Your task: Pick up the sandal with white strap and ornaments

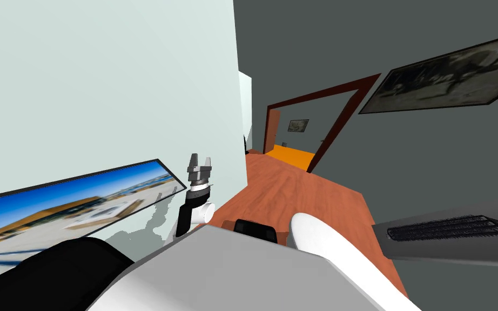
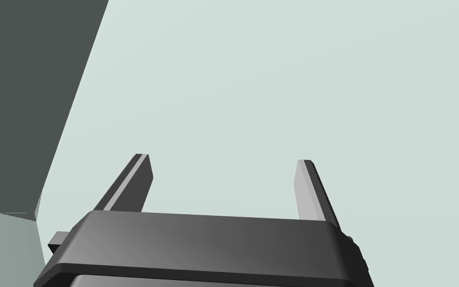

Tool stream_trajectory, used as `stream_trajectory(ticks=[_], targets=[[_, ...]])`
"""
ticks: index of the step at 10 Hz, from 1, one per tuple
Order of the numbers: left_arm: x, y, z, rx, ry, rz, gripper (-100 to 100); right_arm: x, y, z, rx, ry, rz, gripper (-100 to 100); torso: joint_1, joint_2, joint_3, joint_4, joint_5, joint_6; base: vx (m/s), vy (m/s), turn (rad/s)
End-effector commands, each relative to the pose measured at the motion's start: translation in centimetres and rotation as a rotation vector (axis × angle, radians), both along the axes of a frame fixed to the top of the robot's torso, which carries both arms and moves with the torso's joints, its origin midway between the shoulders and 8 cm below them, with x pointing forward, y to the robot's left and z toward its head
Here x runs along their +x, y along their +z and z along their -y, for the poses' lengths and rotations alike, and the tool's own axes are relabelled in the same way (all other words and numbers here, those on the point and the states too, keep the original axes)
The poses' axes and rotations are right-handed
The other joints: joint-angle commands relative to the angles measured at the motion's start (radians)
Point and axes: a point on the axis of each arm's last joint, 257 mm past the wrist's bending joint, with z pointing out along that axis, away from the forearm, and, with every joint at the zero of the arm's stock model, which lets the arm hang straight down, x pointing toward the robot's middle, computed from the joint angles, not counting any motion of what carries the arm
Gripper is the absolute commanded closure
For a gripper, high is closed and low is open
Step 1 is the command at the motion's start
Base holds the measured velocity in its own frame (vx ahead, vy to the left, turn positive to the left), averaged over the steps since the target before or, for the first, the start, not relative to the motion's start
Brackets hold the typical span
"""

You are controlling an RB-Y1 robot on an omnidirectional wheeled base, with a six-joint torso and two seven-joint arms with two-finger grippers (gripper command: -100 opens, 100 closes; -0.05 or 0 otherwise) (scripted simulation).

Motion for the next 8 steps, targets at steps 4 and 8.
stream_trajectory(ticks=[4, 8], targets=[[0.0, 0.0, 0.0, 0.0, 0.0, 0.0, 0, -2.2, 3.9, 4.0, -0.068, 0.091, -0.137, -100, -0.002, 0.001, 0.001, 0.0, -0.001, 0.001, 0.018, -0.048, 0.069], [0.0, 0.0, 0.0, 0.0, 0.0, 0.0, 0, -3.9, 7.1, 6.6, -0.124, 0.125, -0.229, -100, -0.003, 0.004, 0.002, 0.001, -0.001, 0.001, -0.022, -0.072, 0.025]])
